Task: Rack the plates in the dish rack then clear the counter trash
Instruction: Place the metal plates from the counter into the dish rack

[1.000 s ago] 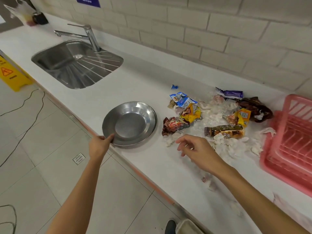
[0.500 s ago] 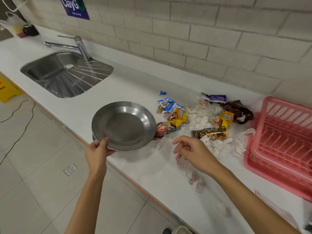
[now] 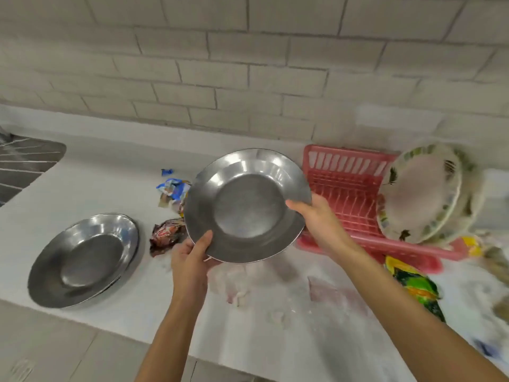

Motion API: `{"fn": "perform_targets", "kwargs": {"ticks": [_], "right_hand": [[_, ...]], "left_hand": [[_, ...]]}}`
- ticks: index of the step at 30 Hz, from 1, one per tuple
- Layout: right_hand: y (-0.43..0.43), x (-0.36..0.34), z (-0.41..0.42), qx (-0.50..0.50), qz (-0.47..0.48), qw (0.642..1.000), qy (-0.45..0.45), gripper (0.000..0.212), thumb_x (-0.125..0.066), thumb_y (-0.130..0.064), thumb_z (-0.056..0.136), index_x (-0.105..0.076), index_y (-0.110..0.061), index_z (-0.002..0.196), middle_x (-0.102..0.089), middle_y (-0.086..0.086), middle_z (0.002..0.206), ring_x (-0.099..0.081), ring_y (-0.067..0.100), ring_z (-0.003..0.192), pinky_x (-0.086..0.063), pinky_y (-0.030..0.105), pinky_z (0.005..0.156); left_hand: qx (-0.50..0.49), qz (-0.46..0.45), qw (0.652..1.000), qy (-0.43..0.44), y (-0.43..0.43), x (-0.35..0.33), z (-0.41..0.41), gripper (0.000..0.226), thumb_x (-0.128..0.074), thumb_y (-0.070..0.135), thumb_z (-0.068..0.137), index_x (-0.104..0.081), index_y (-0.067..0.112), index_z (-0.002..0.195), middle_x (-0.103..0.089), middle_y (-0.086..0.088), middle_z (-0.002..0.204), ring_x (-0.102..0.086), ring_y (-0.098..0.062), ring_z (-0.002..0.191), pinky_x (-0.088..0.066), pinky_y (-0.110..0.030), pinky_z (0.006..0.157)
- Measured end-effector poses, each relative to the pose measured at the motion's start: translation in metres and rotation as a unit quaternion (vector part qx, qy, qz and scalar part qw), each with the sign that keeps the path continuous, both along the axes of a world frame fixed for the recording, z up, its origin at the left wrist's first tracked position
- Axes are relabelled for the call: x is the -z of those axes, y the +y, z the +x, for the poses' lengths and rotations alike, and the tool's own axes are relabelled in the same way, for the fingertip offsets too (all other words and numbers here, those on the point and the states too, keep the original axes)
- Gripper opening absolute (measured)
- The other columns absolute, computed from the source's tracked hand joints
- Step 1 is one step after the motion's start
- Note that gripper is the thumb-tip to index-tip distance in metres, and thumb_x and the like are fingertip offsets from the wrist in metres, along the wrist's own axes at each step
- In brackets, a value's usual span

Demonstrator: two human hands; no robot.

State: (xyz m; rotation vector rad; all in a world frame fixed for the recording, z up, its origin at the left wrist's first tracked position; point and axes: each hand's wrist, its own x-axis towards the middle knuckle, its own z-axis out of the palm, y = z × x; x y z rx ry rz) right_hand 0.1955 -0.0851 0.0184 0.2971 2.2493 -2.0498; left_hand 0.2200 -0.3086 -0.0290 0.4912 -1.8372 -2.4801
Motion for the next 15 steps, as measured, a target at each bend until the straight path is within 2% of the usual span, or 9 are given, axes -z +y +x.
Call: {"fn": "perform_targets", "kwargs": {"ticks": [3,5,8,10,12,15], "right_hand": [[0.043,-0.02,0.007,0.057,0.047,0.996,0.053,0.026,-0.053,0.001,0.088,-0.068,-0.021,0.089,-0.07,-0.01,0.074,-0.064,0.006,0.066,-0.047,0.02,0.059],[0.077,-0.029,0.015,0.104,0.094,0.988,0.066,0.03,-0.053,0.003,0.085,-0.066,-0.024,0.085,-0.071,-0.007,0.082,-0.065,0.007,0.076,-0.051,0.025,0.068],[0.12,-0.043,0.026,0.14,0.157,0.976,0.062,0.025,-0.054,-0.001,0.083,-0.067,-0.02,0.09,-0.072,0.0,0.089,-0.068,0.016,0.086,-0.053,0.033,0.075],[0.144,-0.058,0.029,0.154,0.202,0.965,0.069,0.022,-0.054,-0.002,0.081,-0.068,-0.016,0.091,-0.072,0.003,0.087,-0.068,0.018,0.085,-0.053,0.034,0.075],[0.166,-0.074,0.029,0.174,0.26,0.947,0.075,0.02,-0.053,-0.003,0.079,-0.066,-0.015,0.088,-0.07,0.004,0.085,-0.066,0.017,0.081,-0.05,0.029,0.067],[0.195,-0.095,0.026,0.19,0.362,0.909,0.082,0.021,-0.049,-0.01,0.077,-0.057,-0.012,0.096,-0.065,0.008,0.094,-0.06,0.028,0.086,-0.046,0.031,0.065]], "left_hand": [[0.081,-0.036,0.996,-0.012,0.045,0.005,-0.012,0.015,-0.059,0.021,0.095,-0.069,0.009,0.093,-0.076,-0.004,0.088,-0.073,-0.02,0.082,-0.059,-0.031,0.064],[0.146,-0.054,0.987,-0.027,0.079,0.008,-0.014,0.017,-0.059,0.028,0.096,-0.069,0.015,0.097,-0.076,-0.003,0.093,-0.073,-0.019,0.084,-0.059,-0.035,0.069],[0.205,-0.058,0.976,-0.034,0.12,0.01,-0.015,0.021,-0.055,0.031,0.098,-0.069,0.015,0.099,-0.076,-0.004,0.09,-0.073,-0.018,0.082,-0.059,-0.035,0.067],[0.221,-0.118,0.968,0.012,0.14,0.013,-0.019,0.023,-0.052,0.031,0.1,-0.069,0.017,0.093,-0.075,0.001,0.086,-0.071,-0.017,0.085,-0.059,-0.036,0.071],[0.226,-0.248,0.934,0.124,0.156,0.021,-0.026,0.025,-0.052,0.034,0.098,-0.07,0.023,0.086,-0.073,0.009,0.083,-0.067,-0.011,0.085,-0.055,-0.034,0.076],[0.264,-0.401,0.828,0.29,0.175,0.033,-0.038,0.03,-0.051,0.046,0.093,-0.071,0.024,0.091,-0.07,0.012,0.091,-0.061,-0.007,0.086,-0.05,-0.033,0.07]]}}
